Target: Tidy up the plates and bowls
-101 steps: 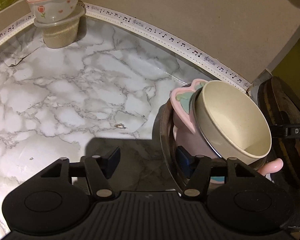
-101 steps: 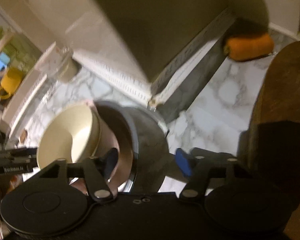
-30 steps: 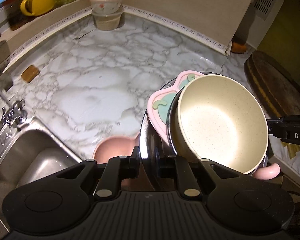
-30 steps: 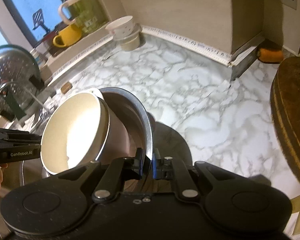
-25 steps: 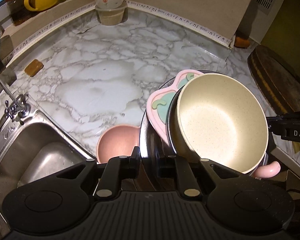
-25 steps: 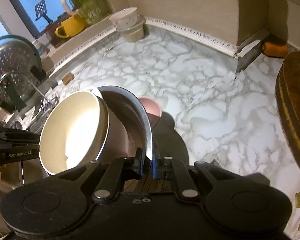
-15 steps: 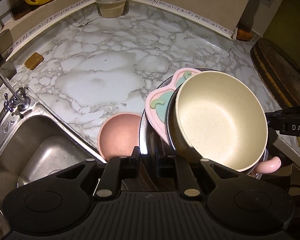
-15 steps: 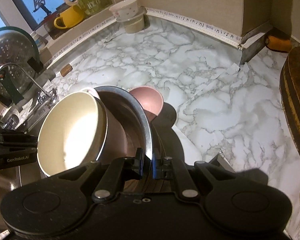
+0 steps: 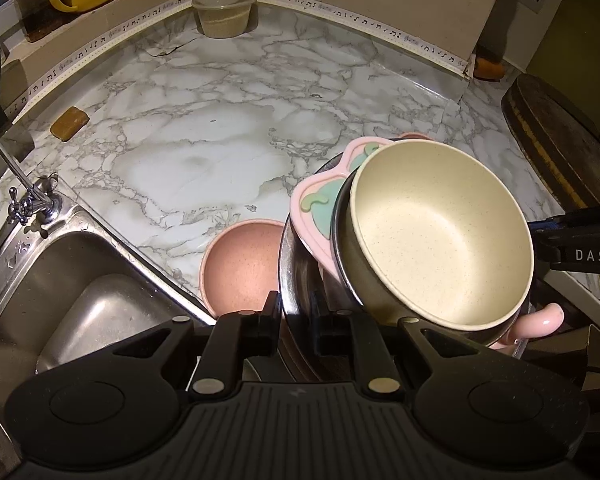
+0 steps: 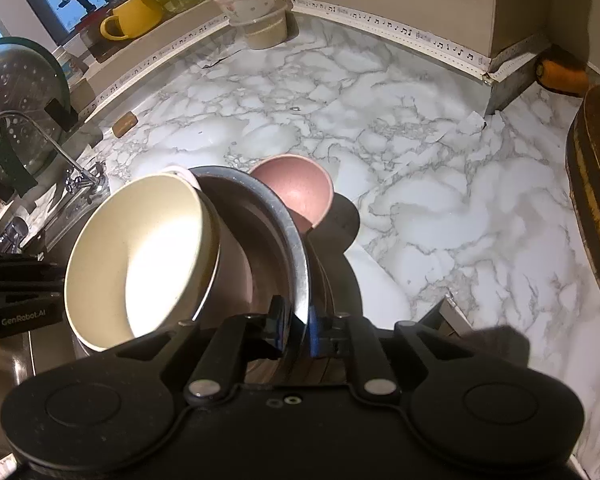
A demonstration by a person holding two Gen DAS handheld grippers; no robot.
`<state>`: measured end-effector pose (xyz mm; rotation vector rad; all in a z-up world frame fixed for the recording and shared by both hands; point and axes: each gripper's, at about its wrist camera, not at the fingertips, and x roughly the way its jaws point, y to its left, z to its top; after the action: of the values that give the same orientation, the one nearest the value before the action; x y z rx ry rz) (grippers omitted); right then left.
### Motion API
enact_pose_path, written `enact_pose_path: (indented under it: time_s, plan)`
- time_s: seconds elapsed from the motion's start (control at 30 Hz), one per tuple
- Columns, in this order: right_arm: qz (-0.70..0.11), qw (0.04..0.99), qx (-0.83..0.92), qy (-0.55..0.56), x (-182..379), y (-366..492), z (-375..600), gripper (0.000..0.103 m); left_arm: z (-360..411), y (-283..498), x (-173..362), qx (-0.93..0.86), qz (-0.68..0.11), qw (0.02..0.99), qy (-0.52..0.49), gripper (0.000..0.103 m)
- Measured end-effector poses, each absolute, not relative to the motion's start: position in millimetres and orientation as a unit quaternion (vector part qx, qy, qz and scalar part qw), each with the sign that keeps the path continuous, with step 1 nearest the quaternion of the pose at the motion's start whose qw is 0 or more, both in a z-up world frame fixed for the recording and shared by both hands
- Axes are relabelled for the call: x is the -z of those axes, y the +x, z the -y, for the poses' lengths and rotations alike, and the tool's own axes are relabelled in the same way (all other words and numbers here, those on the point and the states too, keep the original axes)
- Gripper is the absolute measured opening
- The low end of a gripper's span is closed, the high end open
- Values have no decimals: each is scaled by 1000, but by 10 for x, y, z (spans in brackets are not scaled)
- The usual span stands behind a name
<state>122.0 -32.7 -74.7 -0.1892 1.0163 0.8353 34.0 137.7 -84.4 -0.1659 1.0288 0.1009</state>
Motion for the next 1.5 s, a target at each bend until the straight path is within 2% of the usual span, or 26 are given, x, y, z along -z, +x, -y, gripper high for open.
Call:
enact_pose_path:
  time_s: [0.63, 1.13, 1.2, 1.23, 1.27, 1.33, 1.5]
  plan:
    - [-449, 797, -390, -102, 545, 1004, 516, 29, -1327, 84, 642, -32, -478, 874, -79, 15]
    - [-369, 826, -408, -122, 235, 472, 680, 43, -1143, -349, 426, -23, -441, 892, -95, 17]
    - [-361, 829, -409, -124, 214, 404, 695, 45, -1113, -396, 406, -27, -436, 895, -92, 22]
    - [-356, 830, -410, -126, 204, 370, 704, 47, -1106, -421, 396, -26, -432, 897, -92, 34]
    - [-351, 831, -411, -126, 197, 339, 714, 49, -1097, -443, 386, -27, -428, 899, -92, 53]
    - [-345, 833, -413, -127, 190, 286, 733, 52, -1078, -502, 361, -33, -413, 906, -91, 79]
    - [-338, 833, -420, -123, 191, 161, 784, 57, -1028, -592, 310, -42, -396, 913, -88, 80]
